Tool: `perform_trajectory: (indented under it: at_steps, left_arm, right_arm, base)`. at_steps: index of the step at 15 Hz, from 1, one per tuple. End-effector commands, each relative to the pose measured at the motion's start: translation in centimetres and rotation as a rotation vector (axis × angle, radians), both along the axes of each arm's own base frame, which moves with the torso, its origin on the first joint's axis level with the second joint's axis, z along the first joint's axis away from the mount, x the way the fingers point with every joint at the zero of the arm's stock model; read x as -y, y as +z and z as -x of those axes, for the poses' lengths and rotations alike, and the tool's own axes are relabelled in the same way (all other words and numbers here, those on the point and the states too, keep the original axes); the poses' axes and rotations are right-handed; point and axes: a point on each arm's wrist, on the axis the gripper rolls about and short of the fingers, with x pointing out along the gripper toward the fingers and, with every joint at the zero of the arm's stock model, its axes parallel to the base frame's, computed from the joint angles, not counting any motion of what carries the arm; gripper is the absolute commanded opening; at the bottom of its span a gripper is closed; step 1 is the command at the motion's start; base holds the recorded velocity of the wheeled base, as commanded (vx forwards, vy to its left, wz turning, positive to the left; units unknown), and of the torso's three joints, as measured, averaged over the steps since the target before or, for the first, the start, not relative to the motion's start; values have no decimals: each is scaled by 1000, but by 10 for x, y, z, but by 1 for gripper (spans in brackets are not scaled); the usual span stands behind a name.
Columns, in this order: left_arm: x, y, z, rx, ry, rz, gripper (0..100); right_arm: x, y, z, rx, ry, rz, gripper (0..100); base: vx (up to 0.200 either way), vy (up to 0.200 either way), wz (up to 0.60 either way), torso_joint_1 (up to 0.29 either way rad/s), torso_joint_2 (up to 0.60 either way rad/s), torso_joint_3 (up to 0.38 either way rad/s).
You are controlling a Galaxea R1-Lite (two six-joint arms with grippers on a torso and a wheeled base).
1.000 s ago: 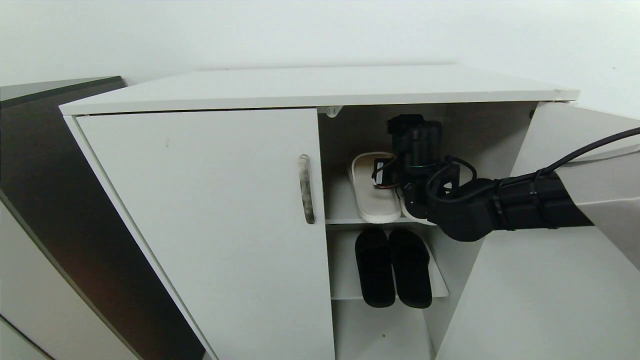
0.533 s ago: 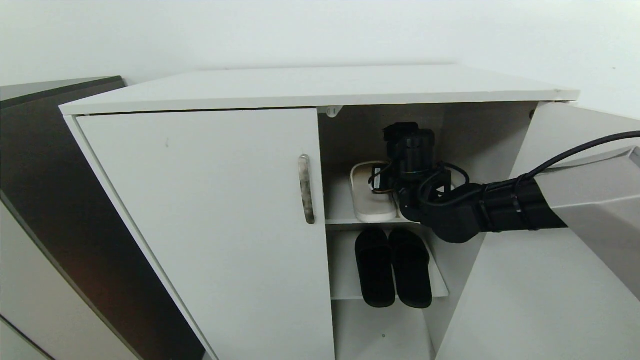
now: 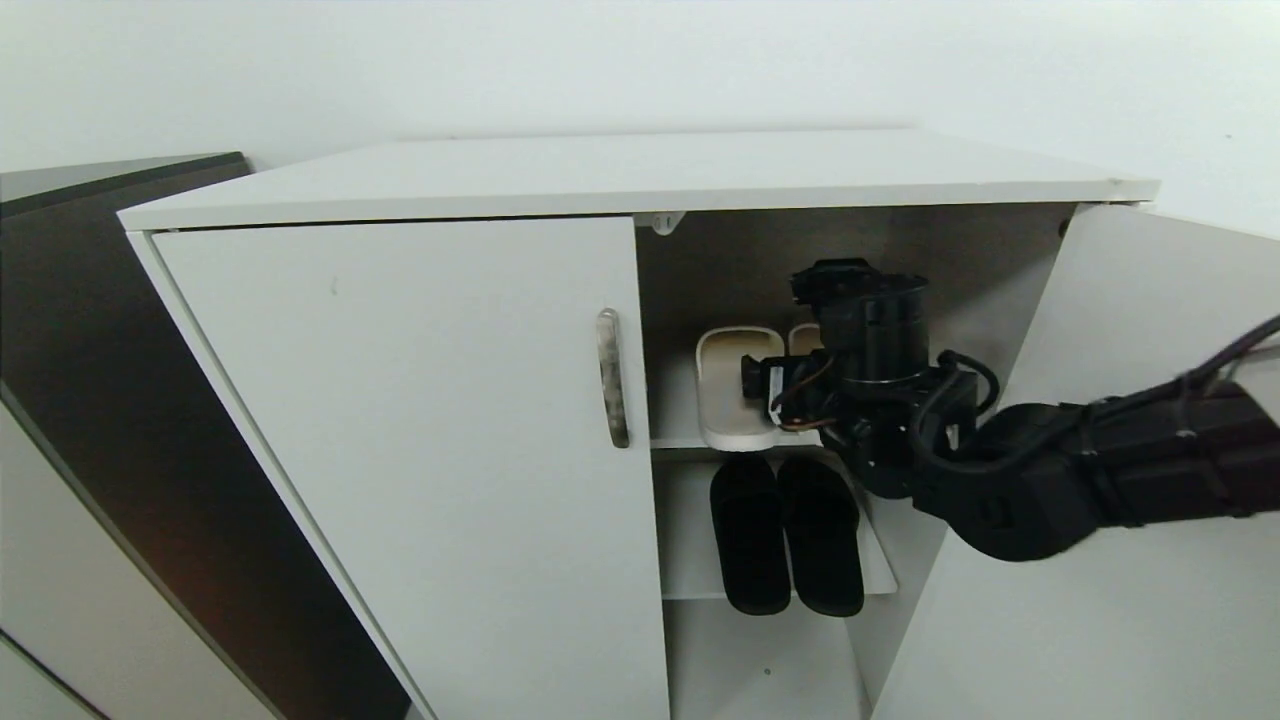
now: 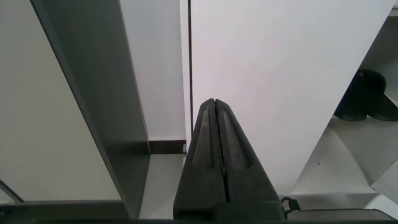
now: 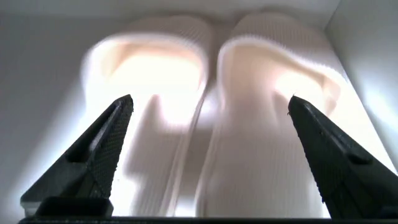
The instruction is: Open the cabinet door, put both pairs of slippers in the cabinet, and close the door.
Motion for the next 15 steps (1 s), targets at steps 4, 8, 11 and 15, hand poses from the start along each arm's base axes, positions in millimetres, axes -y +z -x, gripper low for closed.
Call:
perform_trajectory:
  at_steps: [4,8,11,15]
  left_arm:
    - [0,0,0,-2,2,0,0]
    - [0,0,0,-2,5,0,0]
    - [0,0,0,-2,6,0,0]
    - [0,0,0,-2,6,2,0]
  right_arm:
    - [37,24,106,19,200,-81,0]
    - [57,14,146,-35,384,-95,0]
    - [58,8,147,-54,404,-86,0]
    - [57,4,147,-66,406,-78,0]
  base:
    - [0,0,0,0,0,0]
    - [0,0,0,0,0,0]
    - [0,0,0,0,0,0]
    - [-150,0,0,5,3,2]
